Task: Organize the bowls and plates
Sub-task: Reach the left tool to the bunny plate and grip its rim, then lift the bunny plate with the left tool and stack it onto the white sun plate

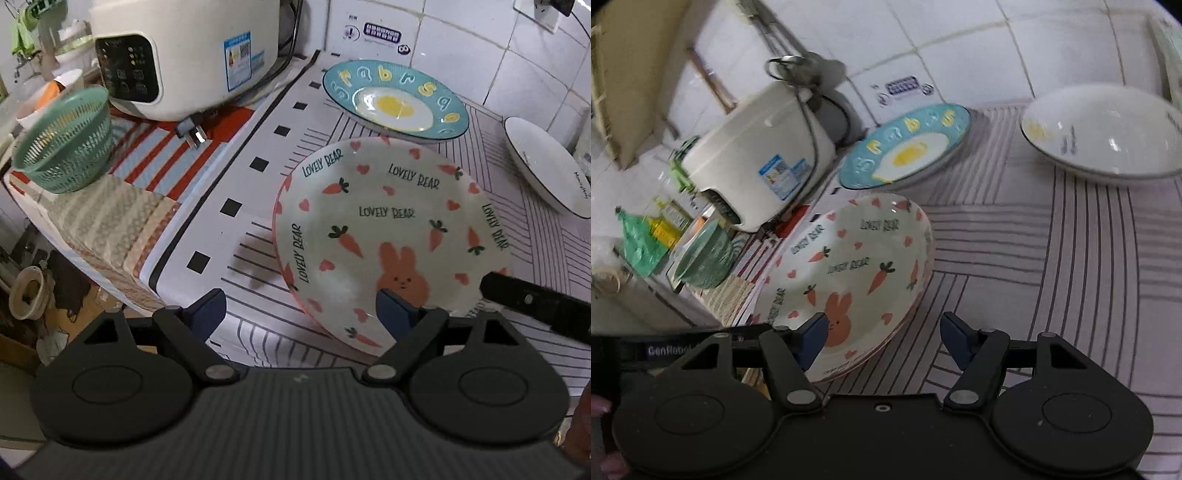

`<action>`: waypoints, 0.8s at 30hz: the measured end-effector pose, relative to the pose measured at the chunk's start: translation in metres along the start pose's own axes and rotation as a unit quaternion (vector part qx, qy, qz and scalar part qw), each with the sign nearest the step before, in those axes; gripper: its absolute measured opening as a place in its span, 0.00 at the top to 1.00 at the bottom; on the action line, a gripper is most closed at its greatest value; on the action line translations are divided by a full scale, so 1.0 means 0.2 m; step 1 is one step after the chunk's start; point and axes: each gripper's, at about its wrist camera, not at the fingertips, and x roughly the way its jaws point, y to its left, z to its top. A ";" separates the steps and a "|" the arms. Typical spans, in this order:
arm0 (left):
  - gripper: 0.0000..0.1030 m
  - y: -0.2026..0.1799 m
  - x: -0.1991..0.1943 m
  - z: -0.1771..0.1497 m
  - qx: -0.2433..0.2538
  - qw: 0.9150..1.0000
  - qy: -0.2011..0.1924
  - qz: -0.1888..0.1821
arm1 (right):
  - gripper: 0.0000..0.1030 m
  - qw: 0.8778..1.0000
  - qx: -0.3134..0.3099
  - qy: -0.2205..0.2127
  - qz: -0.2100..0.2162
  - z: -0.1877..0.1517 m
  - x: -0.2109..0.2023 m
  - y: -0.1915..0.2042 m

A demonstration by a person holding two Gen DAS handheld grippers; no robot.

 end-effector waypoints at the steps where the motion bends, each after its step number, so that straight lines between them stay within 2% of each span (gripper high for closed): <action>1: 0.21 0.00 0.01 0.00 0.003 1.000 -0.001 -0.003 | 0.37 1.000 0.013 -0.001 0.004 0.00 0.01 -0.01; 4: 0.43 0.01 0.04 0.01 0.010 1.000 0.008 -0.018 | 0.48 1.000 0.025 -0.003 0.008 -0.01 0.03 -0.03; 6: 0.53 0.01 0.06 0.03 0.009 0.999 0.016 -0.026 | 0.59 0.999 0.031 0.001 0.009 0.00 0.06 -0.04; 8: 0.66 0.01 0.07 0.03 0.010 0.999 0.019 -0.026 | 0.72 0.999 0.038 0.004 0.010 0.01 0.07 -0.04; 11: 0.71 0.02 0.08 0.04 0.006 0.999 0.024 -0.037 | 0.82 0.999 0.039 0.008 -0.008 0.01 0.09 -0.04; 18: 0.69 0.00 0.12 0.05 0.013 0.998 0.034 -0.044 | 0.83 0.999 0.041 0.017 -0.016 0.03 0.13 -0.04; 24: 0.69 0.00 0.12 0.07 0.012 0.998 0.045 -0.044 | 0.83 0.998 0.059 0.019 -0.002 0.04 0.14 -0.07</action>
